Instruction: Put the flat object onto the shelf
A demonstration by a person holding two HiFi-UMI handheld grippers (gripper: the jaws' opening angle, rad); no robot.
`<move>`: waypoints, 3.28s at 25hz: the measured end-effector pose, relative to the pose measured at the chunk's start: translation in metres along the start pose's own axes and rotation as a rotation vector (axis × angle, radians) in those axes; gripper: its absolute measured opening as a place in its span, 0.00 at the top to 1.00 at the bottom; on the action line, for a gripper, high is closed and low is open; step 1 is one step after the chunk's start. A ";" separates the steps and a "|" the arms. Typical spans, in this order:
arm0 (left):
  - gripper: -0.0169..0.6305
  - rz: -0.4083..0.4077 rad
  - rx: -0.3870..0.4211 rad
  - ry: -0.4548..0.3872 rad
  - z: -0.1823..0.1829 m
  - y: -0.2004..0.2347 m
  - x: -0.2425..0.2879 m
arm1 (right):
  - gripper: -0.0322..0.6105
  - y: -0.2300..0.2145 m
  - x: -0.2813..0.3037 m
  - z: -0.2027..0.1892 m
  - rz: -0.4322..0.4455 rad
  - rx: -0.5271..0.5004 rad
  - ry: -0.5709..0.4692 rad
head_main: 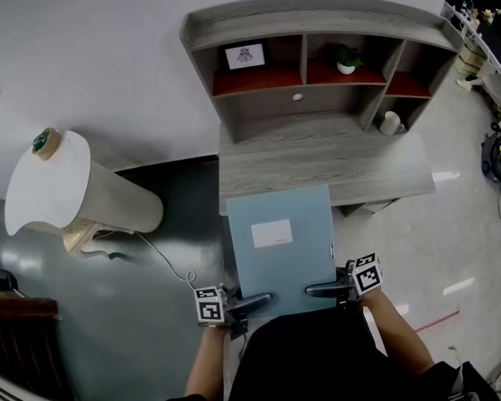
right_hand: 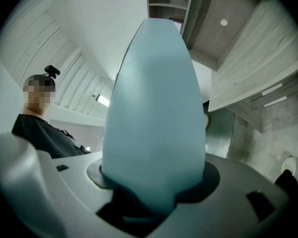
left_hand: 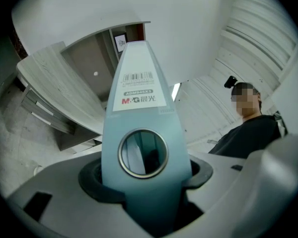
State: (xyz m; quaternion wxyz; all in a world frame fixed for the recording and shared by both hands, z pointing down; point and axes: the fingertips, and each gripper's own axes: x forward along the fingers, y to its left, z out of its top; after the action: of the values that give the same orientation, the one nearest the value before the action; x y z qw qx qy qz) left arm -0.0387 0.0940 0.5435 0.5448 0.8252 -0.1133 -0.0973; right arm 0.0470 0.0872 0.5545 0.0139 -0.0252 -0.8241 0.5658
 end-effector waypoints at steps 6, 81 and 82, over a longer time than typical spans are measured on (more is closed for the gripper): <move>0.53 -0.001 -0.030 0.013 0.040 0.022 0.028 | 0.53 -0.018 -0.017 0.045 -0.013 0.032 -0.013; 0.41 0.400 -0.310 -0.023 0.281 0.398 0.025 | 0.48 -0.362 0.049 0.288 -0.242 0.386 0.055; 0.41 0.408 -0.308 -0.022 0.281 0.399 0.025 | 0.47 -0.363 0.049 0.287 -0.262 0.404 0.056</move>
State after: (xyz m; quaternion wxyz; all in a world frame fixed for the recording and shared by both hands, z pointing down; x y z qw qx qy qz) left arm -0.1274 -0.3118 0.8008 0.6712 0.6914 -0.2671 -0.0105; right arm -0.0260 -0.3075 0.7898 0.1149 0.0696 -0.6897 0.7115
